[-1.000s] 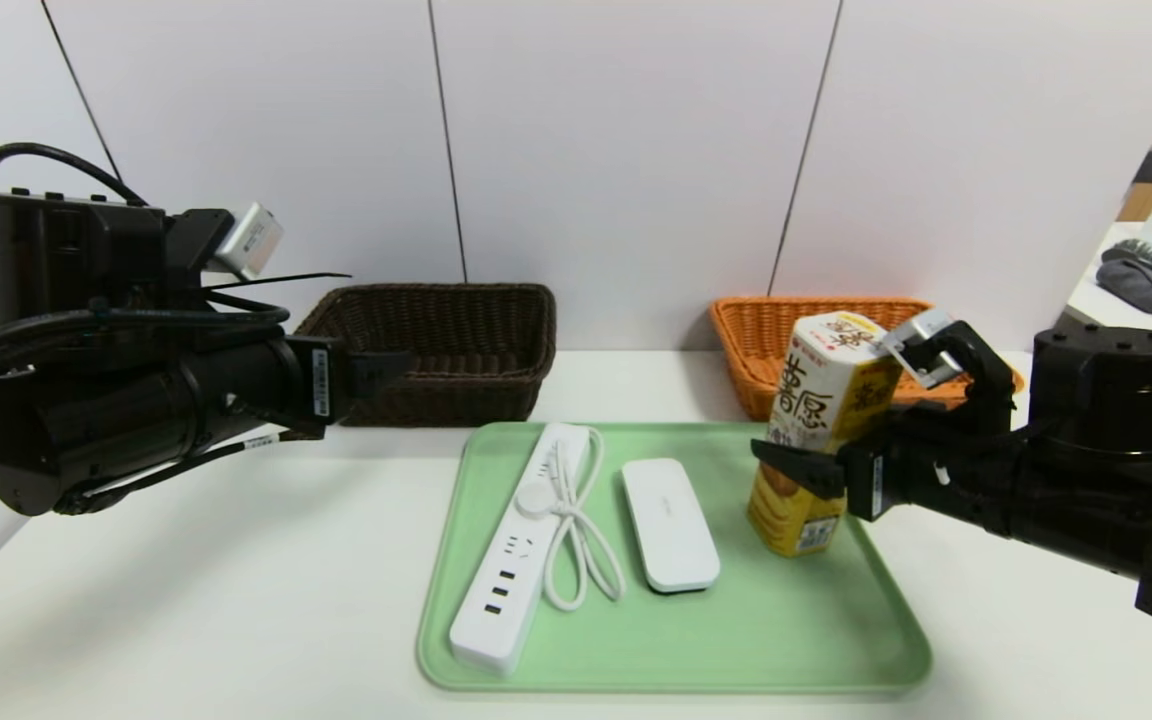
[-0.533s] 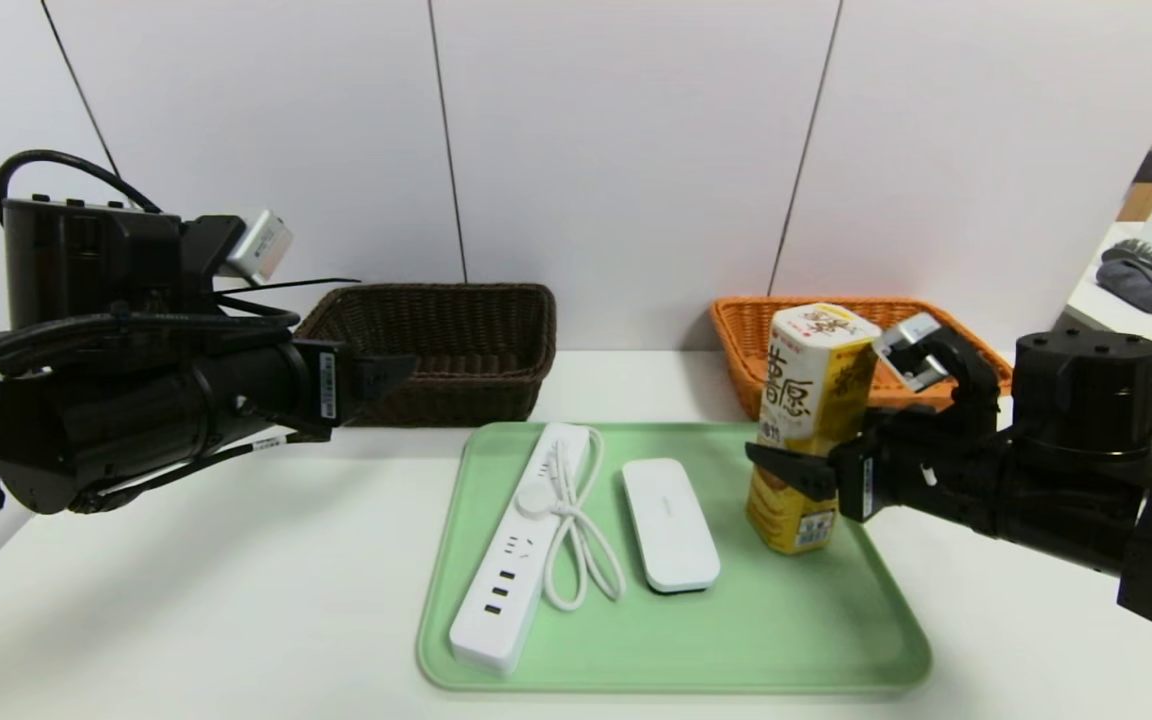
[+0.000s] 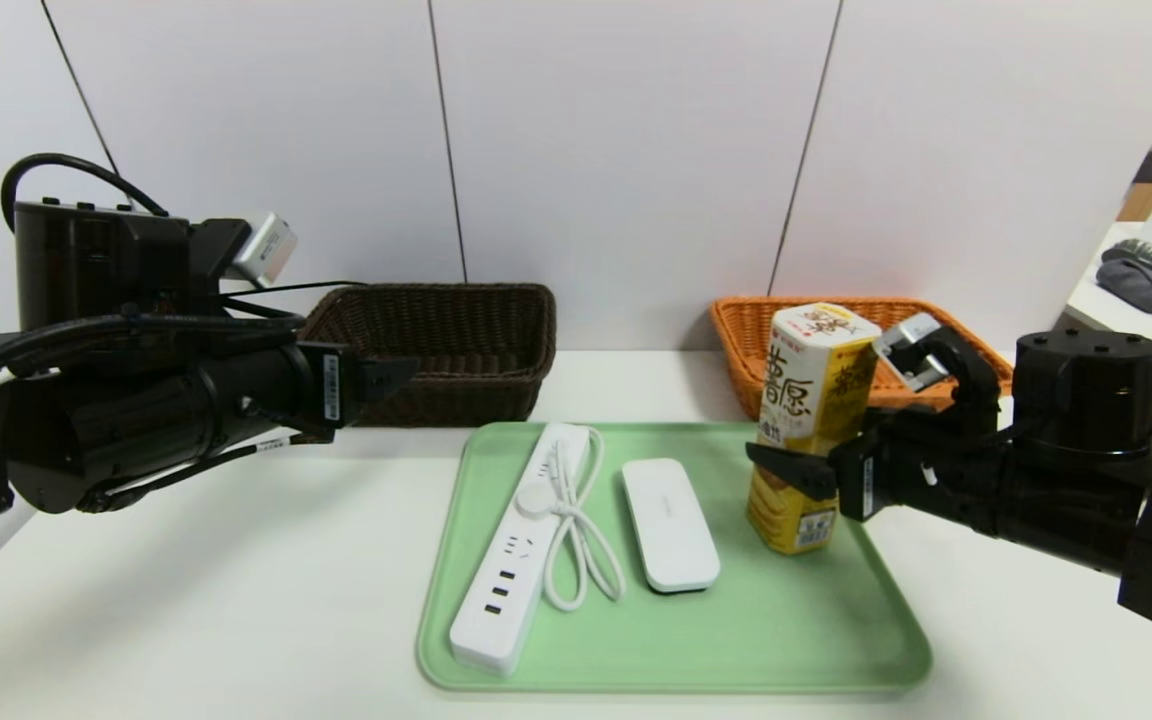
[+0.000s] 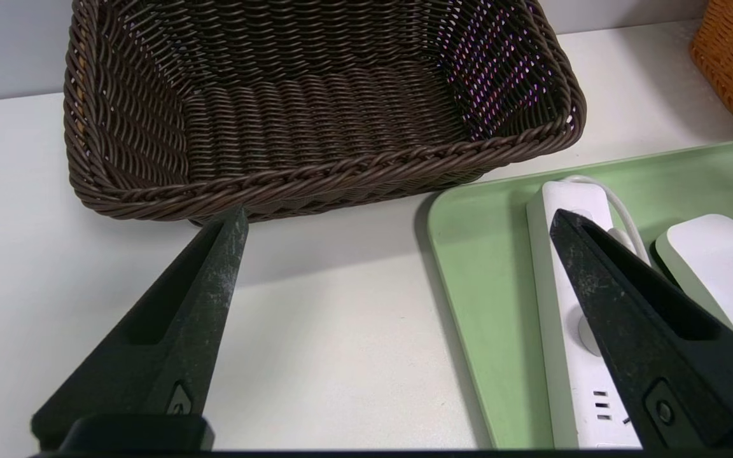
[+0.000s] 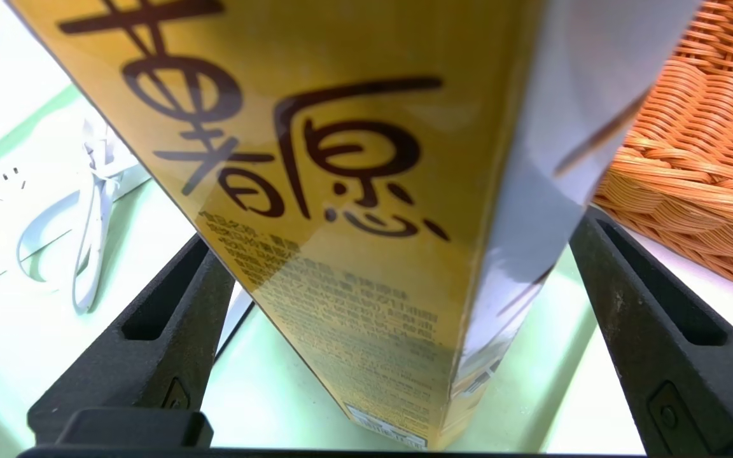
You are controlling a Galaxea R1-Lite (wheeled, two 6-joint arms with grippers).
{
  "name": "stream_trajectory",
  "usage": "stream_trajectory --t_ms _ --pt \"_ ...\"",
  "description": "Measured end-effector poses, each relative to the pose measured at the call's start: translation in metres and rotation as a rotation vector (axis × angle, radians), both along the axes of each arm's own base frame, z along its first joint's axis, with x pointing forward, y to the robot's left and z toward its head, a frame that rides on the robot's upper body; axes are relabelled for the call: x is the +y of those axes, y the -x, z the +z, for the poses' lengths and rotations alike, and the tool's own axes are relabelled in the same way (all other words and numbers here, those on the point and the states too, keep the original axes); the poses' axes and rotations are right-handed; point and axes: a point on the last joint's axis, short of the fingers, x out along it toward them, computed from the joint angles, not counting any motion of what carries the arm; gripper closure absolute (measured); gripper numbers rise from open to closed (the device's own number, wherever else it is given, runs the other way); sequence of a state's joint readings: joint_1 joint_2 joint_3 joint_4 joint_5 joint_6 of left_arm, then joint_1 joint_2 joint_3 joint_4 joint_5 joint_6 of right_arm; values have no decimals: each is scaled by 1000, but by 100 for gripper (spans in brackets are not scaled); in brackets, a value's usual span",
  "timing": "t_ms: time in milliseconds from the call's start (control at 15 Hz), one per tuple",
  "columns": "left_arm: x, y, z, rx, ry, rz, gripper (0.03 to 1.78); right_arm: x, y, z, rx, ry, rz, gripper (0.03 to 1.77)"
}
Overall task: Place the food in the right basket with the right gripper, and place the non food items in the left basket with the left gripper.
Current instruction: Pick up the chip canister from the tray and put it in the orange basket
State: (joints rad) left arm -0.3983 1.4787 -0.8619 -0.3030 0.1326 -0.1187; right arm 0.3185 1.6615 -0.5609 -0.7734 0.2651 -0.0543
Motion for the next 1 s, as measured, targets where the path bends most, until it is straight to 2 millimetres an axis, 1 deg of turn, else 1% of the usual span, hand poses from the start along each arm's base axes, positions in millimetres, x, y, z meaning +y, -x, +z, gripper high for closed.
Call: stream_trajectory --t_ms 67,133,200,333,467,600,1000 --pt "0 0 0 0 0 0 12 0 0 0 -1 1 0 10" --pt "0 0 0 0 0 -1 12 0 0 1 -8 -1 0 15" --pt "-1 0 0 0 0 -2 12 0 0 3 -27 -8 0 34" --pt "-1 1 0 0 0 -3 12 0 1 3 -50 -15 0 64" --pt "-1 1 0 0 -1 -3 12 -1 2 2 -49 -13 -12 85" --pt "-1 1 0 0 -1 -4 12 -1 3 2 -49 -11 -18 88" --pt "-1 1 -1 1 0 -7 12 -1 7 3 -58 7 -49 89"
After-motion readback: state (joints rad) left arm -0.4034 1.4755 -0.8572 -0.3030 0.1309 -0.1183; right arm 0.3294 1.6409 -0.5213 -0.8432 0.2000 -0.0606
